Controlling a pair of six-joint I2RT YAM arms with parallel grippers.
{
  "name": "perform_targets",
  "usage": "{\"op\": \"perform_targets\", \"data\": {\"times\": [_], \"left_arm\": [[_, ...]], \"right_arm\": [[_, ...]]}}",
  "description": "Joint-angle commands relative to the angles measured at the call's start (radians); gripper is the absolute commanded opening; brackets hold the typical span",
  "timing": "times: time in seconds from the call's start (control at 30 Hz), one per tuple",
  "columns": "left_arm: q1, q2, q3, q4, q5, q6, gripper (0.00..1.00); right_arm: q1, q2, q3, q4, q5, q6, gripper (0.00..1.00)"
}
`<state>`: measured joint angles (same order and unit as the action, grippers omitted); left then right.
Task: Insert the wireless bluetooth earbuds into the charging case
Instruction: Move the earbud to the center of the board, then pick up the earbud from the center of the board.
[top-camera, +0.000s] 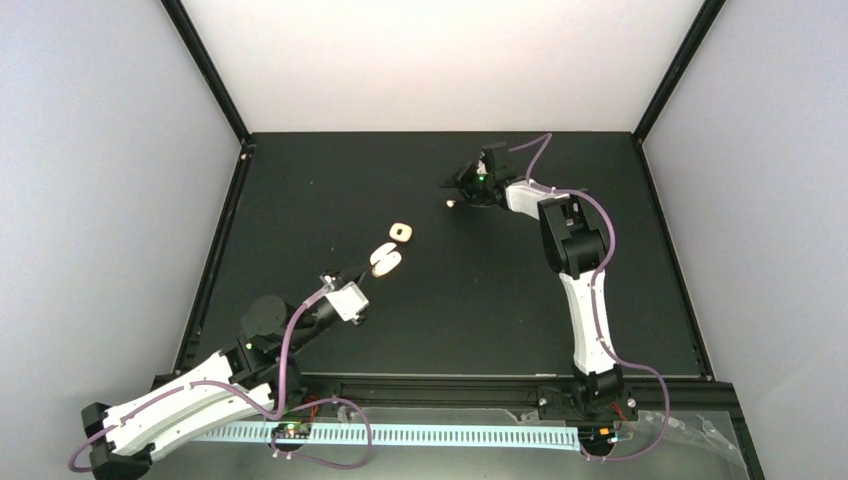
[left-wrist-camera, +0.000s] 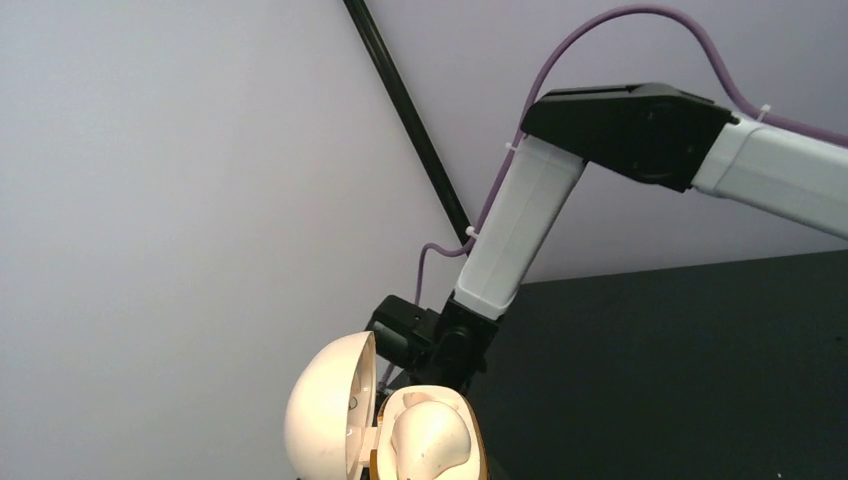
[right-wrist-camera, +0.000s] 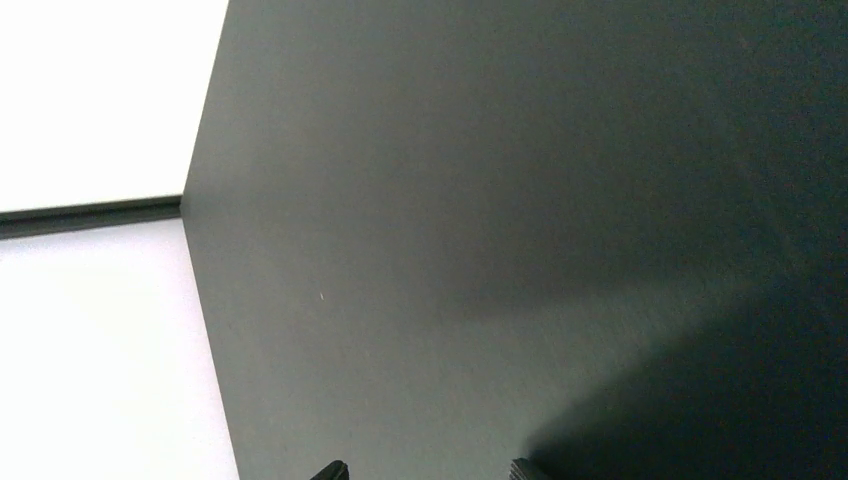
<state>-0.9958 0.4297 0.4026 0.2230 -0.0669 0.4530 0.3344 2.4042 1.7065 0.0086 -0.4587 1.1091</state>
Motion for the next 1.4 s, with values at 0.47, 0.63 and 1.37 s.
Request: {"op": "perform_targets", "data": {"times": [0.47,0.63,1.37], "left_arm": [[0.005,-0.038,0.008,0.011,0.041,-0.019,0.01],[0.003,-0.045,0.003,0.015,0.055,-0.02,0.02],[0.0,-0.087,-0.027,0.041,0.058,0.015,0.02]], "right_arm": [[0.015,-0.276,-0.445,0.095,-0.044,-0.047,0.4],[0.016,-0.338,-0.497,0.049,-0.008,-0.128,0.4],[0.208,-0.059,0.327,-0.788,0.575,-0.832,0.42]]}}
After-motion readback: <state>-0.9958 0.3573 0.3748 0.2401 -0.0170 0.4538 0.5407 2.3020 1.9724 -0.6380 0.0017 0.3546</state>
